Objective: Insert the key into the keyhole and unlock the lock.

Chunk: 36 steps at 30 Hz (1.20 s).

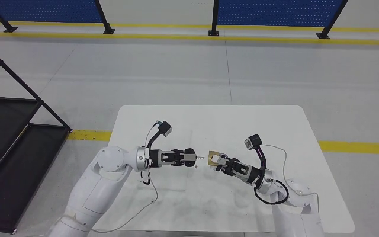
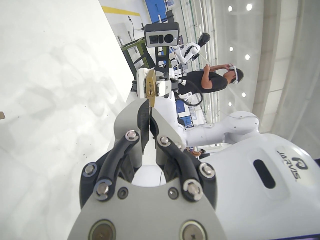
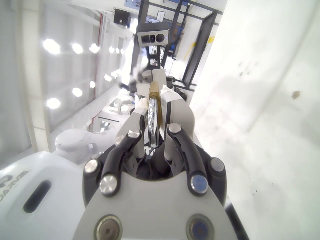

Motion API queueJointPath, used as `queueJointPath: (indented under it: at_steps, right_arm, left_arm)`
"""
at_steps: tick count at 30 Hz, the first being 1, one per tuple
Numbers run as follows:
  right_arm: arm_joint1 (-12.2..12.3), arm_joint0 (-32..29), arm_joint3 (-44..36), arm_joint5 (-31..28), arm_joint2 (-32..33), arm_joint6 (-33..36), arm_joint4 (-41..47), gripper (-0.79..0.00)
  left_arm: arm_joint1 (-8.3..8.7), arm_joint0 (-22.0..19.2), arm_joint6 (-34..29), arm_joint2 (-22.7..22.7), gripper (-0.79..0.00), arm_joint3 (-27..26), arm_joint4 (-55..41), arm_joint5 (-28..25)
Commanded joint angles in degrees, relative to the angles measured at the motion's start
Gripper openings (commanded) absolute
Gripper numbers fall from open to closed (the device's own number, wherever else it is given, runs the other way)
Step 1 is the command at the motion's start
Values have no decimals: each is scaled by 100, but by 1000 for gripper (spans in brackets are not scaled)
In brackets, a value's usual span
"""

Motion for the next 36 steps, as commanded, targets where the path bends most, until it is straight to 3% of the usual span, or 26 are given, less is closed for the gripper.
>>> queueJointPath:
  at_steps: [1, 36]
  right_arm:
    - [0, 0, 0, 0, 0, 0, 0, -785]
    - [0, 0, 0, 0, 0, 0, 0, -785]
  left_arm:
    - [2, -25, 3, 28, -785, 22, -4, -4]
    - [26, -317, 132, 393, -785, 148, -104, 61]
